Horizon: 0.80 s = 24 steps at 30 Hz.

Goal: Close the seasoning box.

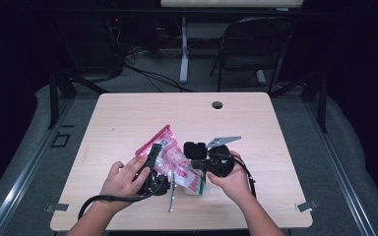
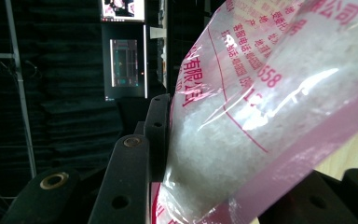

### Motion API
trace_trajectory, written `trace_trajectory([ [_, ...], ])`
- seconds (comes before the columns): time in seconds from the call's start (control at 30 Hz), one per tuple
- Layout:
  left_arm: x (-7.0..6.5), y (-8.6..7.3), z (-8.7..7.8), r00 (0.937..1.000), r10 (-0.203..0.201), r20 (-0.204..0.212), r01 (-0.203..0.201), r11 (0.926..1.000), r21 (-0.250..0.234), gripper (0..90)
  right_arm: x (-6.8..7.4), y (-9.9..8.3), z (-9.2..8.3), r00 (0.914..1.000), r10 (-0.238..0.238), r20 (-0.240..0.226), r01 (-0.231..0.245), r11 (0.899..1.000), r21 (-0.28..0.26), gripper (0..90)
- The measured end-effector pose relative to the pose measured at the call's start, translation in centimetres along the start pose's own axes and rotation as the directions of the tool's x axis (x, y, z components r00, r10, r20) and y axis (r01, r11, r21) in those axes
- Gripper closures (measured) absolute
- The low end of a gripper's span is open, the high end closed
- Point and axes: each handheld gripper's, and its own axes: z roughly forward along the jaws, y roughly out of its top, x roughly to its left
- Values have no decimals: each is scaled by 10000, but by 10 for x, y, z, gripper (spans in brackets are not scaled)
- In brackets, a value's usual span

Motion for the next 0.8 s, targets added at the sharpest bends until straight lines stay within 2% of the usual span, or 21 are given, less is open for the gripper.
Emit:
trace_trajectory([
  [0.03, -1, -1, 0, 9999, -115, 96, 115, 9999, 9, 680, 0, 0, 0, 10000, 7, 5, -7, 10000, -24, 900],
  [0.3, -2, -2, 1, 9998, -150, 110, 150, 9999, -8, 683, 0, 0, -2, 10000, -54, 28, 54, 10000, 26, 900],
  [0.8, -4, -9, 0, 9974, -603, 390, 599, 9981, 120, 686, 2, 2, -4, 10000, 26, -15, -26, 10000, -43, 900],
])
